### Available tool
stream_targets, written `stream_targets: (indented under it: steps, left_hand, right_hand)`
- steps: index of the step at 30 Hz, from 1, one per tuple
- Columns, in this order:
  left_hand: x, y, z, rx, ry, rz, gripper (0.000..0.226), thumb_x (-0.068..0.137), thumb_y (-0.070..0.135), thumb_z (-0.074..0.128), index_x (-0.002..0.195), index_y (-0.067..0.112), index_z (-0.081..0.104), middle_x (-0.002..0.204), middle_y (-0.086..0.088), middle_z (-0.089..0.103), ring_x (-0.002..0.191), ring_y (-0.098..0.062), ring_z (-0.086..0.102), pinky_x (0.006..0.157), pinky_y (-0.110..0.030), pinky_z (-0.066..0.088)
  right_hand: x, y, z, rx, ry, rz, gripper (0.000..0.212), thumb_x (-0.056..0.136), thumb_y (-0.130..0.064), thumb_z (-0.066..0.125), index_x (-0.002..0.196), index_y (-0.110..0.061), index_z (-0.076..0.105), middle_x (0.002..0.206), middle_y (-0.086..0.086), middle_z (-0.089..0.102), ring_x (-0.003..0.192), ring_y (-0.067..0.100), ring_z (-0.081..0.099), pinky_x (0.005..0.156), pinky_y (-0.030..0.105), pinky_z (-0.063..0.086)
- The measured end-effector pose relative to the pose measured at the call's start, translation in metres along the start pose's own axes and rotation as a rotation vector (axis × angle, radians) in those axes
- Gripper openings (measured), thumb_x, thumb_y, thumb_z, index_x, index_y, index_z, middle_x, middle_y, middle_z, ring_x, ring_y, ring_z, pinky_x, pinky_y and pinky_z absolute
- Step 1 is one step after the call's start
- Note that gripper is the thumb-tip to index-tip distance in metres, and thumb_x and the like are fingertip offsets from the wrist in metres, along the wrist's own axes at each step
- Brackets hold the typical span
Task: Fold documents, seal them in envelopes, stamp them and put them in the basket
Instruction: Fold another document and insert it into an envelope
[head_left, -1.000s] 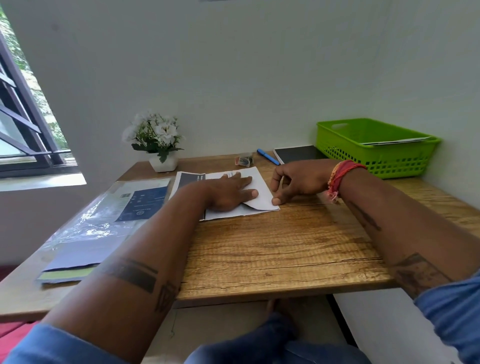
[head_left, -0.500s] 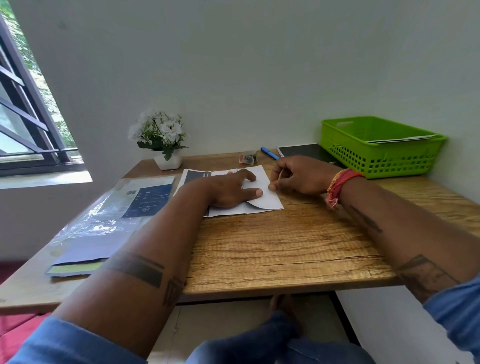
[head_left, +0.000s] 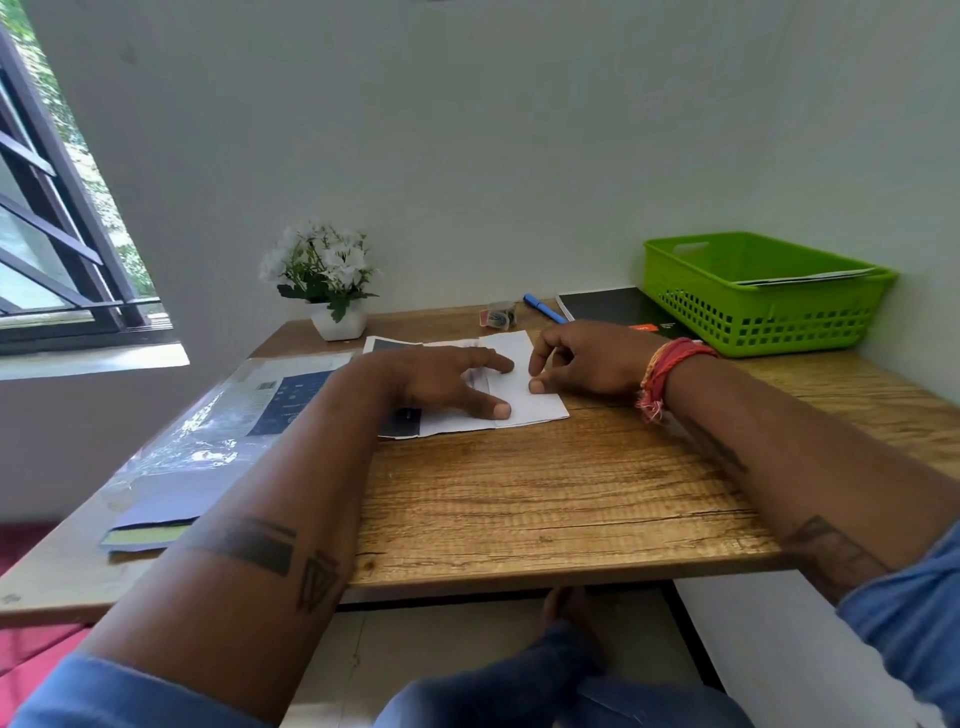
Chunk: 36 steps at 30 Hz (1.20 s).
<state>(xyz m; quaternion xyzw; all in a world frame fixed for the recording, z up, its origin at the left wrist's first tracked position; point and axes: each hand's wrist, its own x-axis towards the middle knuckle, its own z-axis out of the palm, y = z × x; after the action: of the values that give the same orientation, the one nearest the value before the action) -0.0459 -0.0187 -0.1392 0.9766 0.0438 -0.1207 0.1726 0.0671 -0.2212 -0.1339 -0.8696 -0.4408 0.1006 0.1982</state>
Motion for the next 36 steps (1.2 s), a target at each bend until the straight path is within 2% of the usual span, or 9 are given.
stream_targets:
  steps: [4, 6, 10, 14, 18, 22, 28, 32, 36]
  left_hand:
    - [-0.001, 0.0, -0.001, -0.006, -0.027, -0.004, 0.097, 0.055, 0.091, 0.064, 0.142, 0.064, 0.03, 0.166, 0.016, 0.015, 0.152, -0.021, 0.017, 0.122, -0.05, 0.018]
    - [-0.001, -0.001, -0.001, -0.011, -0.033, -0.013, 0.097, 0.055, 0.091, 0.065, 0.141, 0.064, 0.03, 0.165, 0.016, 0.015, 0.151, -0.022, 0.018, 0.121, -0.051, 0.018]
    - [-0.001, -0.001, -0.003, -0.004, -0.042, -0.02, 0.099, 0.053, 0.092, 0.065, 0.141, 0.063, 0.03, 0.165, 0.014, 0.017, 0.15, -0.023, 0.021, 0.12, -0.05, 0.021]
    - [-0.001, 0.001, -0.004, 0.027, -0.05, -0.043, 0.099, 0.057, 0.09, 0.063, 0.144, 0.062, 0.026, 0.166, 0.01, 0.015, 0.151, -0.025, 0.02, 0.12, -0.049, 0.021]
    - [0.0, 0.003, -0.006, 0.081, -0.075, -0.048, 0.113, 0.048, 0.099, 0.057, 0.147, 0.062, 0.019, 0.168, 0.014, 0.009, 0.154, -0.024, 0.012, 0.123, -0.053, 0.013]
    - [0.001, 0.005, -0.009, 0.109, -0.091, -0.051, 0.106, 0.057, 0.093, 0.058, 0.15, 0.06, 0.018, 0.168, 0.014, 0.008, 0.154, -0.024, 0.01, 0.123, -0.053, 0.012]
    - [0.0, 0.005, -0.01, 0.093, -0.093, -0.071, 0.105, 0.055, 0.094, 0.061, 0.146, 0.063, 0.019, 0.168, 0.013, 0.01, 0.153, -0.026, 0.014, 0.121, -0.053, 0.016]
    - [-0.002, 0.008, -0.011, 0.085, -0.096, -0.076, 0.098, 0.067, 0.083, 0.062, 0.151, 0.058, 0.018, 0.168, 0.01, 0.01, 0.153, -0.027, 0.014, 0.121, -0.049, 0.017]
    - [-0.004, 0.01, -0.011, 0.075, -0.102, -0.084, 0.098, 0.066, 0.084, 0.062, 0.15, 0.059, 0.018, 0.168, 0.011, 0.009, 0.153, -0.028, 0.013, 0.121, -0.05, 0.017]
  right_hand:
    - [-0.006, 0.004, -0.005, 0.025, -0.006, -0.013, 0.024, 0.087, -0.04, 0.073, 0.111, -0.033, 0.07, 0.093, -0.014, 0.062, 0.087, 0.003, 0.056, 0.068, 0.02, 0.037]
    - [-0.007, 0.006, -0.007, -0.02, 0.03, -0.011, 0.028, 0.09, -0.04, 0.07, 0.118, -0.034, 0.07, 0.101, -0.015, 0.064, 0.091, 0.003, 0.056, 0.072, 0.019, 0.037]
    - [-0.002, 0.002, -0.004, -0.114, 0.065, 0.0, 0.033, 0.099, -0.035, 0.058, 0.13, -0.031, 0.065, 0.137, -0.009, 0.06, 0.121, 0.011, 0.053, 0.098, 0.022, 0.036]
    - [0.007, -0.004, 0.0, -0.277, 0.051, 0.044, 0.038, 0.104, -0.025, 0.047, 0.141, -0.031, 0.054, 0.148, -0.006, 0.051, 0.135, 0.017, 0.045, 0.112, 0.028, 0.031]
    - [0.02, -0.008, 0.001, -0.387, 0.027, 0.081, 0.046, 0.104, -0.017, 0.041, 0.147, -0.033, 0.046, 0.152, -0.003, 0.046, 0.134, 0.019, 0.047, 0.111, 0.029, 0.035]
    - [0.031, -0.01, 0.001, -0.461, 0.023, 0.082, 0.047, 0.105, -0.02, 0.039, 0.15, -0.033, 0.042, 0.154, 0.0, 0.043, 0.136, 0.02, 0.045, 0.113, 0.03, 0.033]
    - [0.046, -0.01, -0.003, -0.52, 0.012, 0.095, 0.047, 0.105, -0.022, 0.037, 0.152, -0.032, 0.039, 0.158, 0.0, 0.038, 0.141, 0.021, 0.04, 0.114, 0.031, 0.032]
    - [0.06, -0.005, -0.003, -0.51, 0.012, 0.095, 0.045, 0.105, -0.024, 0.037, 0.149, -0.031, 0.043, 0.15, 0.003, 0.048, 0.131, 0.021, 0.05, 0.108, 0.032, 0.038]
    - [0.064, -0.004, -0.002, -0.524, 0.027, 0.101, 0.038, 0.106, -0.031, 0.037, 0.139, -0.026, 0.054, 0.13, 0.004, 0.063, 0.112, 0.02, 0.06, 0.096, 0.032, 0.046]
